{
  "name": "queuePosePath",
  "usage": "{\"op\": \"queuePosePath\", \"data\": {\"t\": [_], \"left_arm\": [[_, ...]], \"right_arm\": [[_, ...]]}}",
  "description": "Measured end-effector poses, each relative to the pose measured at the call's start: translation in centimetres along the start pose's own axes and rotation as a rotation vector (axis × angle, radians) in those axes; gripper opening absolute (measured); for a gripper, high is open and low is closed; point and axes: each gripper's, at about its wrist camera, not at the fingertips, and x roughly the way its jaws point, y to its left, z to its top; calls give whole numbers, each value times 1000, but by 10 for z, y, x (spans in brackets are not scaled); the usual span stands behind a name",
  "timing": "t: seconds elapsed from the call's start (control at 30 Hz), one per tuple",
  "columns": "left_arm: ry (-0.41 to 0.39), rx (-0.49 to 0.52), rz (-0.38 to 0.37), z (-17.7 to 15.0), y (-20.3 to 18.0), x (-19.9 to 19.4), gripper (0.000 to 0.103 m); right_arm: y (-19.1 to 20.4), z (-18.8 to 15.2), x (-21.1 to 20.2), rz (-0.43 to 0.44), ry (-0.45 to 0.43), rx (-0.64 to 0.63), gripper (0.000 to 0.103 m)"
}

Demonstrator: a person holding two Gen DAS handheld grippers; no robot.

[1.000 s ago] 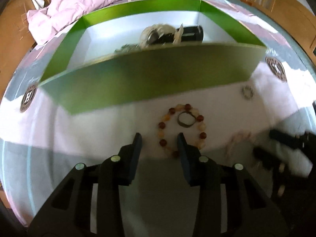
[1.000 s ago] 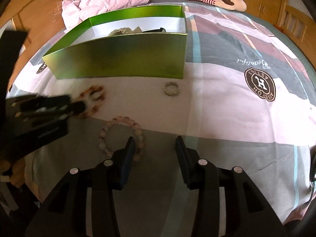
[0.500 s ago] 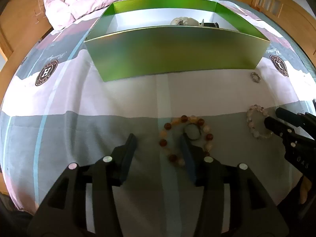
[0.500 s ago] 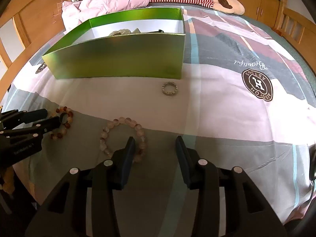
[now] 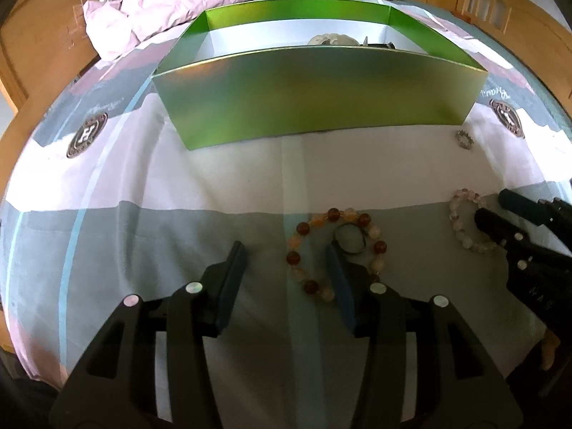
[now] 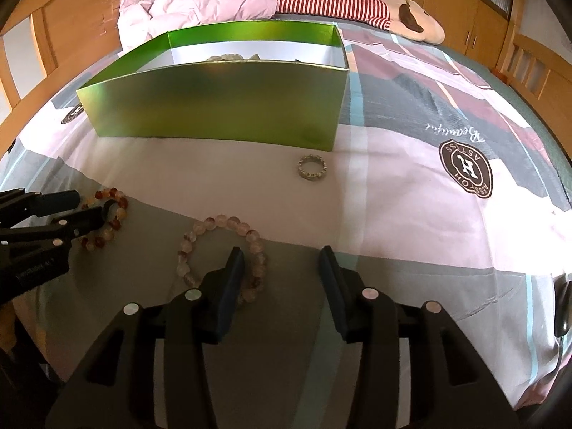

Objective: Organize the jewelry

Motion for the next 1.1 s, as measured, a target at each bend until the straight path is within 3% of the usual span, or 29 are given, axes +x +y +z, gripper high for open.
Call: {"op": "queuePosePath", "data": {"t": [1.1], "left_arm": [[-5, -23, 9, 0, 2, 2, 54]], "right_arm": [[4, -4, 2, -17, -14, -15, 50]]}}
